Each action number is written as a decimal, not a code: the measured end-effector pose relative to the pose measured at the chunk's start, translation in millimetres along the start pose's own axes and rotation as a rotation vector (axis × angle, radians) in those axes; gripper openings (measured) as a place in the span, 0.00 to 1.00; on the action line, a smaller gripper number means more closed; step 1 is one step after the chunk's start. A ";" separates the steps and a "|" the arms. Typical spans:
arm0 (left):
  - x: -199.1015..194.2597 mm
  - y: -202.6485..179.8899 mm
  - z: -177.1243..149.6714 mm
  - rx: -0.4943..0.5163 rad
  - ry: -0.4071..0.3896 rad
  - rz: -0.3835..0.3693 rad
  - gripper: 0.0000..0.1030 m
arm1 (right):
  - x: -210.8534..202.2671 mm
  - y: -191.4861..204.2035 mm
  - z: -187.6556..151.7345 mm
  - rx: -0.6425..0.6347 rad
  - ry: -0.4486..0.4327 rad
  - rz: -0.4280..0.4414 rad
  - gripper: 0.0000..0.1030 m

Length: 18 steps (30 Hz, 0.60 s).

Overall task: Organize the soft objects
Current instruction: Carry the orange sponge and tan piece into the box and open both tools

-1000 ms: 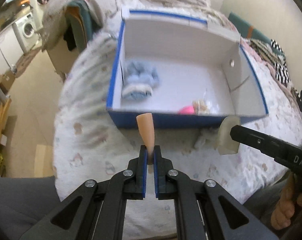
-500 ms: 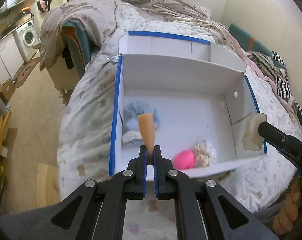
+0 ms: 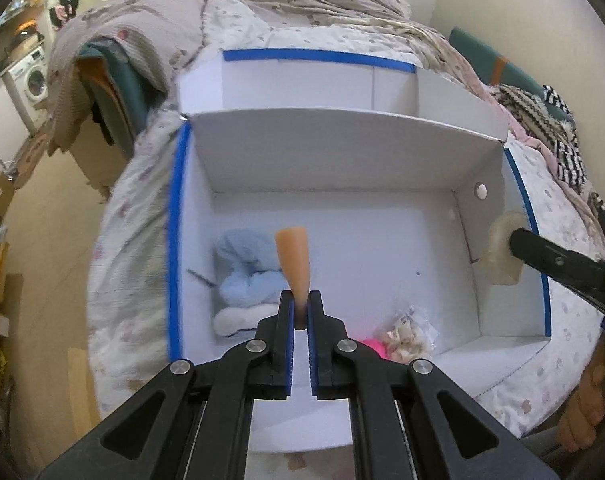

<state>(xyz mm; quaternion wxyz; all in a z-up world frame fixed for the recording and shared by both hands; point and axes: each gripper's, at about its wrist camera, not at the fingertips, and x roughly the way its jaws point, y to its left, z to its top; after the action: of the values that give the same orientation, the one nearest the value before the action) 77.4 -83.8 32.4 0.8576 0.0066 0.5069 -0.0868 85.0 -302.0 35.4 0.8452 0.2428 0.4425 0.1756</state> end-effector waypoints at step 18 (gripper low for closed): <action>40.3 -21.9 -22.7 -0.007 0.082 -0.031 0.06 | 47.4 -45.1 -30.0 0.103 0.204 -0.211 0.12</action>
<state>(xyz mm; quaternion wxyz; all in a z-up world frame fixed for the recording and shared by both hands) 73.3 -108.9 -12.0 0.8345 -0.0006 0.5422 -0.0981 89.6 -307.1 -36.2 0.7961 0.2191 0.5574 0.0868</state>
